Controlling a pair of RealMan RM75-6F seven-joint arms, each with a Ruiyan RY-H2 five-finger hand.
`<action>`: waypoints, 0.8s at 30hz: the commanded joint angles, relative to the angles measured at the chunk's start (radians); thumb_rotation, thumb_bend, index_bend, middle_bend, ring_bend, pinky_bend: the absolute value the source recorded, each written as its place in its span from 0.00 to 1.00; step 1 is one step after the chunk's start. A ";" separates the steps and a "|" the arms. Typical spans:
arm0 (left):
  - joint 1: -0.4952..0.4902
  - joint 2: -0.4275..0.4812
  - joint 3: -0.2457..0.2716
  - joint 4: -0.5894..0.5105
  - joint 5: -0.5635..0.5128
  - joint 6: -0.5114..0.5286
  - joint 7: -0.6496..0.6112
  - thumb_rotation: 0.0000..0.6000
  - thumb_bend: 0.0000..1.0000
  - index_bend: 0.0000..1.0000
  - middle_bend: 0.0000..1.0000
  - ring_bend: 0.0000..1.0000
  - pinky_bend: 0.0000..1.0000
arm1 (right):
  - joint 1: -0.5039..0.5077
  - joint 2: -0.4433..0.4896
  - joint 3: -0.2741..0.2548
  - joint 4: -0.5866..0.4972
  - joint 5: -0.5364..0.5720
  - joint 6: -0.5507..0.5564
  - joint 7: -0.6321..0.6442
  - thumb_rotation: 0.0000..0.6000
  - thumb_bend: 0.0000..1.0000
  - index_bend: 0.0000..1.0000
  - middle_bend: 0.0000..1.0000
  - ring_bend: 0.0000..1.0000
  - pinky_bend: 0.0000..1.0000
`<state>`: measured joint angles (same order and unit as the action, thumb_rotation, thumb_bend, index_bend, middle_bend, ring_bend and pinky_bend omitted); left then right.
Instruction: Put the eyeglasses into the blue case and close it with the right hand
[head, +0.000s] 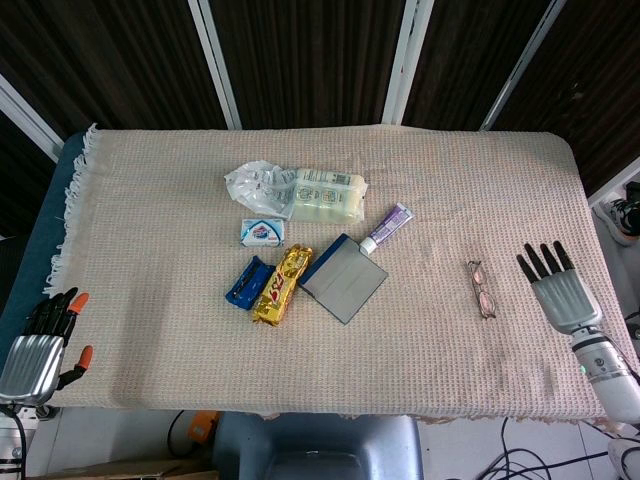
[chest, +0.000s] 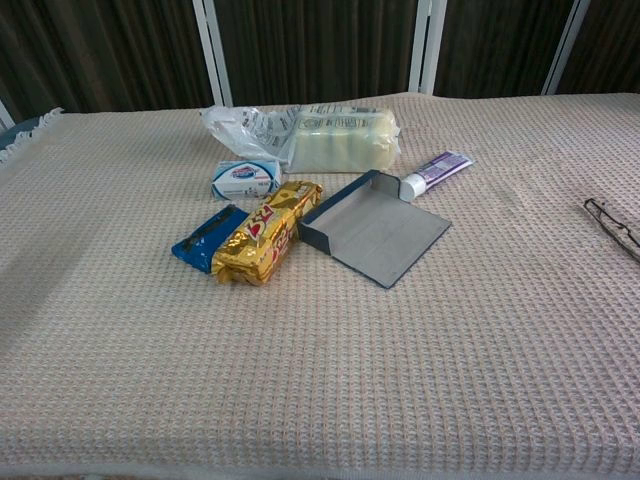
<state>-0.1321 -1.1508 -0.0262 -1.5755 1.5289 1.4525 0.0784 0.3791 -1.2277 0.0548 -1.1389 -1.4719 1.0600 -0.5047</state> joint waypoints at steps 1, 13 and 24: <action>0.000 0.000 -0.001 -0.002 -0.006 -0.004 0.003 1.00 0.40 0.00 0.00 0.00 0.09 | 0.052 -0.043 -0.051 0.095 -0.072 -0.047 0.005 1.00 0.28 0.19 0.00 0.00 0.00; 0.004 -0.002 -0.002 -0.009 -0.010 0.005 0.013 1.00 0.40 0.00 0.00 0.00 0.09 | 0.112 -0.085 -0.105 0.165 -0.163 -0.074 0.025 1.00 0.28 0.14 0.00 0.00 0.00; 0.004 -0.001 -0.001 -0.013 -0.014 0.001 0.021 1.00 0.40 0.00 0.00 0.01 0.09 | 0.135 -0.171 -0.114 0.246 -0.164 -0.094 0.077 1.00 0.28 0.14 0.00 0.00 0.00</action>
<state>-0.1280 -1.1516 -0.0270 -1.5886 1.5144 1.4533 0.0988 0.5087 -1.3897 -0.0545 -0.9029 -1.6313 0.9690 -0.4331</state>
